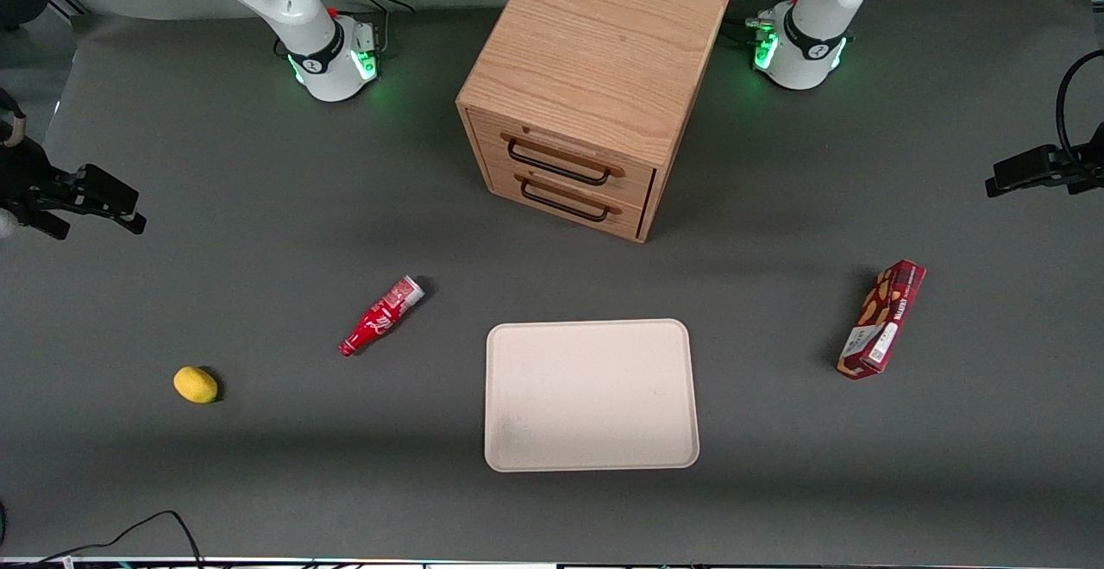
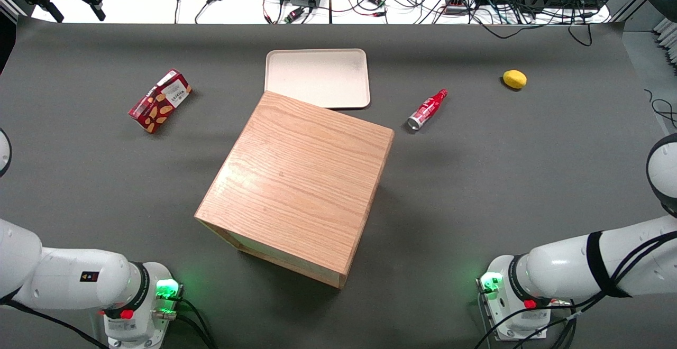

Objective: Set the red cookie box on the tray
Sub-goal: 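Lower the open left gripper over the red tartan cookie box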

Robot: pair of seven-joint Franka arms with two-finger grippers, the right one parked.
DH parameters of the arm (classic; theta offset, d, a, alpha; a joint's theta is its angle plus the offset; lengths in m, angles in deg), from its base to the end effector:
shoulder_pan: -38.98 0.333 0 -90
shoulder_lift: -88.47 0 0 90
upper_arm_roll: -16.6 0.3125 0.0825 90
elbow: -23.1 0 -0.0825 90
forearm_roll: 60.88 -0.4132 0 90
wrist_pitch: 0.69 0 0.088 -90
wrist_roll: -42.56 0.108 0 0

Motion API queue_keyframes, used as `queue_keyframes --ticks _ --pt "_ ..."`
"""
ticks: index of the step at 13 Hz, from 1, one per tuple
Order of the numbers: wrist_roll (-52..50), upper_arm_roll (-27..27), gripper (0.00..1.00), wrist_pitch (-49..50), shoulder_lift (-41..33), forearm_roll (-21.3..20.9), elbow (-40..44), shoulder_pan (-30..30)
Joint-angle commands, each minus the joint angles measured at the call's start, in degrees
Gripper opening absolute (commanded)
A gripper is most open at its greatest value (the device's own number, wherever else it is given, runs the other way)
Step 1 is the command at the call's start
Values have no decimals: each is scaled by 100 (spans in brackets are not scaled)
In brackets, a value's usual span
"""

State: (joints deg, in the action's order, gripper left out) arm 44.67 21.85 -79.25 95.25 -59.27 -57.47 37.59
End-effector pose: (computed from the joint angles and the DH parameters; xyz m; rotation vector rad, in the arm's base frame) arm 0.5972 0.0334 0.6152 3.1073 0.0424 -0.2364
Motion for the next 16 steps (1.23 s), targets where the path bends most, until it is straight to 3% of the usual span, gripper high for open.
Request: queue_keyframes --ticks 1,5,7,10,16 --pt "61 -15 100 51 -98 -11 -20 -10" --pt "-53 -24 100 42 -80 -38 7 -54" --pt "-35 -68 100 -115 -80 -344 -203 -220" --pt "61 -147 100 -1263 -334 -590 -1343 -370" --pt "597 -182 100 -2978 -37 -600 -2418 -300"
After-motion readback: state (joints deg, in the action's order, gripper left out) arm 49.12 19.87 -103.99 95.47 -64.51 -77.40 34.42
